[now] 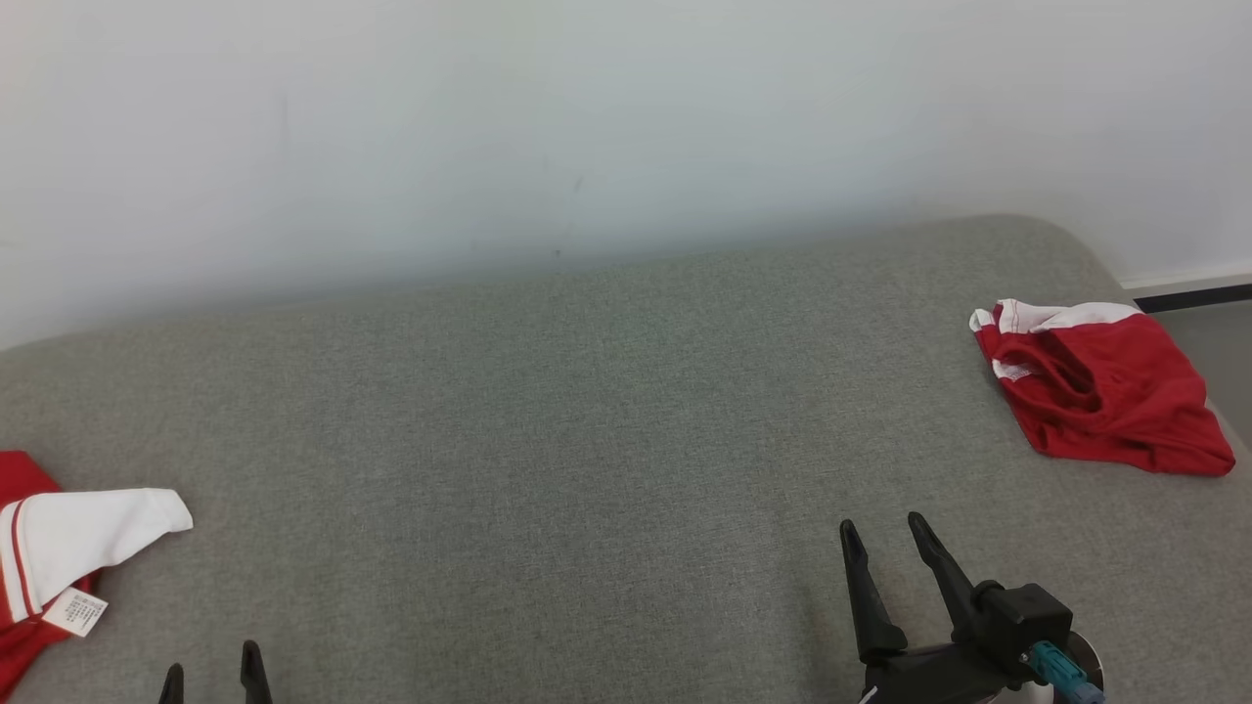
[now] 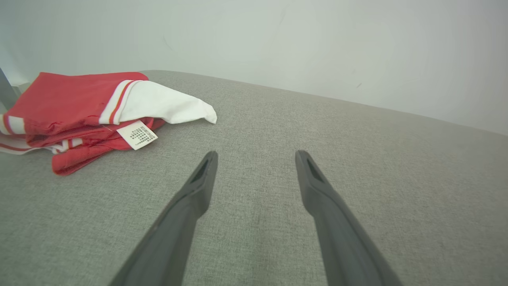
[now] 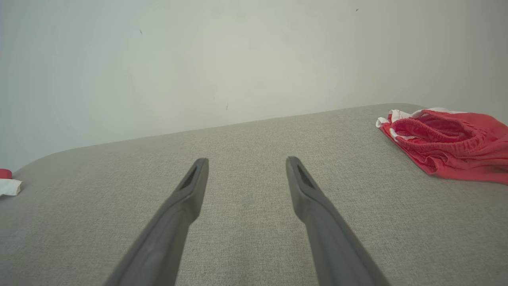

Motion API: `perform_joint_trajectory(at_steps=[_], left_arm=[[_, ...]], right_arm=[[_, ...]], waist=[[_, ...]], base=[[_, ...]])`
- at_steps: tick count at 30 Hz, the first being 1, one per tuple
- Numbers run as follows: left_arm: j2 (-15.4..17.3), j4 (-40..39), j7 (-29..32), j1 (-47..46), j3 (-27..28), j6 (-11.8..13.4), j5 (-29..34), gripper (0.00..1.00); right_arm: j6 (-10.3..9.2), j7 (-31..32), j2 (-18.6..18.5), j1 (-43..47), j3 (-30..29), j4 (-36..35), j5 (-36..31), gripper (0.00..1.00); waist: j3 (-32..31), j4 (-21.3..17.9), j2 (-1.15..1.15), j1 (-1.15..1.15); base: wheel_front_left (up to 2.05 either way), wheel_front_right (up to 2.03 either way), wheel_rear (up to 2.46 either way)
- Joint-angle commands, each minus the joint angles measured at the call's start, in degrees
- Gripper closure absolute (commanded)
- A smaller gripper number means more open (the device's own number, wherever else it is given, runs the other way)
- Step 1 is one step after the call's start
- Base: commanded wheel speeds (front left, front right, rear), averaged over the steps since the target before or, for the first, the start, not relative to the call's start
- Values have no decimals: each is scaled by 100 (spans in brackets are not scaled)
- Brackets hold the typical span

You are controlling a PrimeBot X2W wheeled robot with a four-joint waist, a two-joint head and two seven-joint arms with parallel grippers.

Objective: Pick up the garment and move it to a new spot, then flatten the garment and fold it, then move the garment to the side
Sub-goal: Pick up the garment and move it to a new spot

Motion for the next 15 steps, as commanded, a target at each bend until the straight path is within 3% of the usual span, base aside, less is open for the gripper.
perform_joint_trajectory(at_steps=[1,10,15], left_arm=[[-15,9,-18,38,-25,11,-33,0],[-15,-39,-18,22,-150,62,-127,0],[-14,-13,-18,-83,-239,90,-163,0]], right_arm=[[-16,2,8,6,-6,14,-2,0],[-16,2,9,-24,-7,33,37,0],[-15,2,9,10,-30,45,16,0]], waist=[[11,12,0,0],[94,88,0,0],[169,363,0,0]], base=[[0,0,0],[0,0,0],[0,0,0]])
